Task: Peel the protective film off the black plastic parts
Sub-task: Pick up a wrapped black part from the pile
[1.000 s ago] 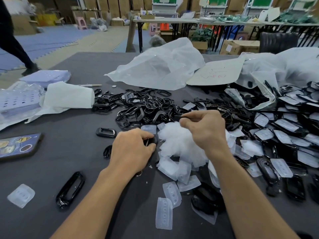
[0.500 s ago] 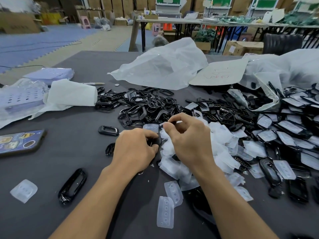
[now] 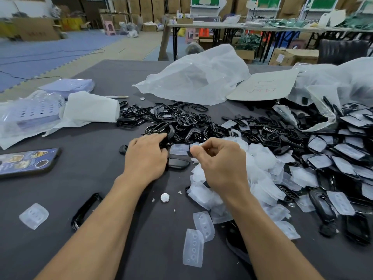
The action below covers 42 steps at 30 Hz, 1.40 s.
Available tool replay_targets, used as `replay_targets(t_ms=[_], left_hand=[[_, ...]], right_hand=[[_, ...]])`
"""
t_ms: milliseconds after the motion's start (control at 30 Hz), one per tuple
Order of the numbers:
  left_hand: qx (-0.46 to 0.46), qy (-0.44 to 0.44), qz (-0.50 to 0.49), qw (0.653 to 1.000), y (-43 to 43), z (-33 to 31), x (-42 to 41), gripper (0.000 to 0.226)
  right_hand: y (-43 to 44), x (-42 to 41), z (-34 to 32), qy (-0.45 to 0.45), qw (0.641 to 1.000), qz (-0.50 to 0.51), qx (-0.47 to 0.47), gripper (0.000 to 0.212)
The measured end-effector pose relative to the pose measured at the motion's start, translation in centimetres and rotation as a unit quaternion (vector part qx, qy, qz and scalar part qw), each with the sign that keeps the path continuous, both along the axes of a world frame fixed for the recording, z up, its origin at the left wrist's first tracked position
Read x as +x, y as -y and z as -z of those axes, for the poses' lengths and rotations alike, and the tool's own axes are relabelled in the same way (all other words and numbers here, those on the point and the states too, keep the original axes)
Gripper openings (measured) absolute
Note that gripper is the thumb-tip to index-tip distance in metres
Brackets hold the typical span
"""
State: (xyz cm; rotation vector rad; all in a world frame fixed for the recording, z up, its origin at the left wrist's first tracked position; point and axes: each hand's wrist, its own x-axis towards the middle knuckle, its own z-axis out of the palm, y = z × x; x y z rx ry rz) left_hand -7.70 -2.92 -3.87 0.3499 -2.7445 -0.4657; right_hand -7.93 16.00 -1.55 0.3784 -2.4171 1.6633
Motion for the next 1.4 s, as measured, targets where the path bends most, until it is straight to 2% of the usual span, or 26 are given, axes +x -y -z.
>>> replay_targets(t_ms=[133,267,367,433,533,600,733,900,1033,1100,1233,1400], left_hand=[[0.01,-0.091,-0.069,0.993,0.0,0.3,0.4,0.02],[0.048,-0.137,-0.089,0.985,0.0,0.0,1.2,0.026],[0.087,-0.261,-0.068,0.959,-0.4,-1.3,1.8,0.026],[0.242,-0.305,0.005,0.921,-1.5,-2.0,2.2,0.025],[0.52,-0.255,0.046,0.814,-3.9,-2.4,2.6,0.027],[0.612,-0.218,0.047,0.759,-4.6,-2.3,2.6,0.023],[0.695,-0.204,0.031,0.689,-3.9,-2.4,2.3,0.023],[0.761,-0.18,0.029,0.622,-3.2,-2.5,2.0,0.039],[0.799,-0.18,0.043,0.572,-2.8,-2.7,2.0,0.041],[0.798,-0.173,0.054,0.575,-2.9,-2.7,2.0,0.04],[0.744,-0.155,0.075,0.646,-3.4,-2.5,2.3,0.038],[0.676,-0.155,0.081,0.716,-3.9,-2.5,2.6,0.04]], right_hand=[[-0.1,-0.1,0.1,0.001,1.0,-0.008,-0.004,0.02],[-0.1,-0.1,0.1,-0.002,1.0,-0.011,-0.008,0.021],[0.2,-0.1,-0.1,0.03,0.998,-0.02,-0.052,0.02],[0.3,-0.1,-0.4,0.073,0.991,-0.037,-0.11,0.016],[0.2,-0.3,-0.8,0.121,0.971,-0.06,-0.198,0.013],[0.0,-0.5,-1.1,0.139,0.959,-0.064,-0.239,0.017],[-0.1,-0.6,-1.2,0.151,0.946,-0.067,-0.279,0.022],[-0.1,-0.6,-1.2,0.16,0.944,-0.068,-0.28,0.023],[-0.1,-0.6,-1.4,0.155,0.947,-0.064,-0.275,0.028],[-0.1,-0.5,-1.4,0.154,0.946,-0.077,-0.275,0.031],[0.1,-0.3,-1.5,0.16,0.944,-0.12,-0.263,0.031],[-0.3,-0.3,-1.7,0.2,0.93,-0.182,-0.248,0.034]])
